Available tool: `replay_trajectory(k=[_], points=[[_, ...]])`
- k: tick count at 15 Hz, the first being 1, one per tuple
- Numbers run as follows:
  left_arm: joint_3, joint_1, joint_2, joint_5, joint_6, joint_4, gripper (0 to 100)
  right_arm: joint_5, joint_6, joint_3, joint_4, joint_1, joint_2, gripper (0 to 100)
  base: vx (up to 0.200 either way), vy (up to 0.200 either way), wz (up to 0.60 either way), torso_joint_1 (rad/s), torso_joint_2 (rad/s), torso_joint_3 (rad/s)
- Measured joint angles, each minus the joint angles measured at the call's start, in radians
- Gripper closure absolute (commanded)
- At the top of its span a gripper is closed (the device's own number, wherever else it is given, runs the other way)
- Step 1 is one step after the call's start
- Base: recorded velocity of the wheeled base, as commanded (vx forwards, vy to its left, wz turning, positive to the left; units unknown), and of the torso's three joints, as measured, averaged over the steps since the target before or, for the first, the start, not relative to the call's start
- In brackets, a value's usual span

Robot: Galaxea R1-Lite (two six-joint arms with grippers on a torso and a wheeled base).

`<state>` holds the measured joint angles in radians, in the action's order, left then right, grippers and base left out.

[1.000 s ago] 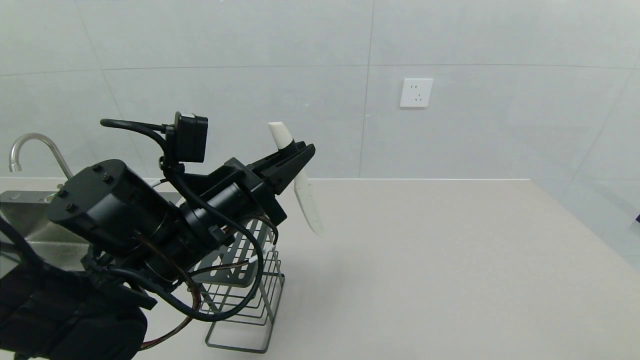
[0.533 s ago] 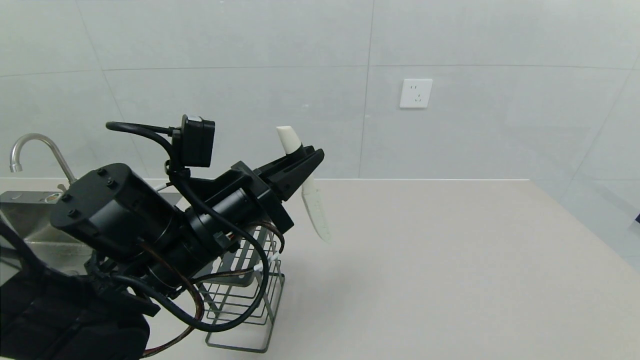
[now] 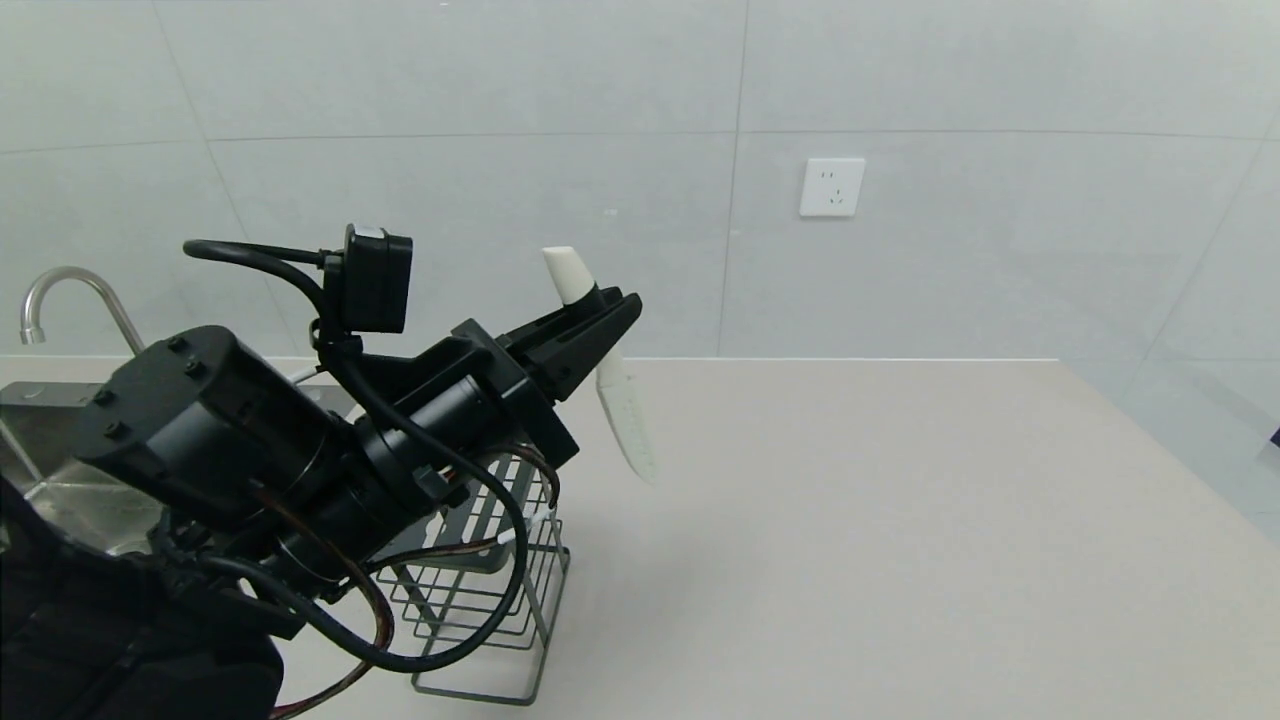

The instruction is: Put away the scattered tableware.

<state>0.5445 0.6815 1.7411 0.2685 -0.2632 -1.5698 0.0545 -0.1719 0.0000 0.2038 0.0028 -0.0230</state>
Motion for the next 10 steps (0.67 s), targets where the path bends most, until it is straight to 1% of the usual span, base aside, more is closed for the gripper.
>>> replay_trajectory(k=[1,2,3,5,6,8,10], points=[[0.000,-0.004,-0.004,0.000,0.019,0.000,100,-0.027,0.034,0.000,-0.087,-0.001,0.010,100,0.000,0.000,0.00,0.000,0.00,0.000],[-0.003,-0.007,-0.010,0.000,0.038,0.000,100,-0.038,0.059,0.000,-0.144,-0.001,0.016,100,0.000,0.000,0.00,0.000,0.00,0.000],[-0.013,-0.010,-0.021,0.000,0.057,0.000,100,-0.042,0.078,0.000,-0.142,-0.001,0.019,100,0.000,0.000,0.00,0.000,0.00,0.000],[-0.039,-0.014,-0.050,0.000,0.066,0.000,100,-0.043,0.109,0.000,-0.165,-0.001,0.023,100,0.000,0.000,0.00,0.000,0.00,0.000],[-0.048,-0.018,-0.064,0.000,0.068,0.000,100,-0.043,0.118,0.000,-0.200,-0.001,0.023,100,0.000,0.000,0.00,0.000,0.00,0.000],[-0.054,-0.055,-0.101,0.000,0.082,0.000,100,-0.048,0.145,0.000,-0.204,0.000,0.024,100,0.000,0.000,0.00,0.000,0.00,0.000],[-0.055,-0.118,-0.136,0.004,0.097,0.021,100,-0.062,0.172,0.000,-0.207,-0.001,0.024,100,0.000,0.000,0.00,0.000,0.00,0.000]])
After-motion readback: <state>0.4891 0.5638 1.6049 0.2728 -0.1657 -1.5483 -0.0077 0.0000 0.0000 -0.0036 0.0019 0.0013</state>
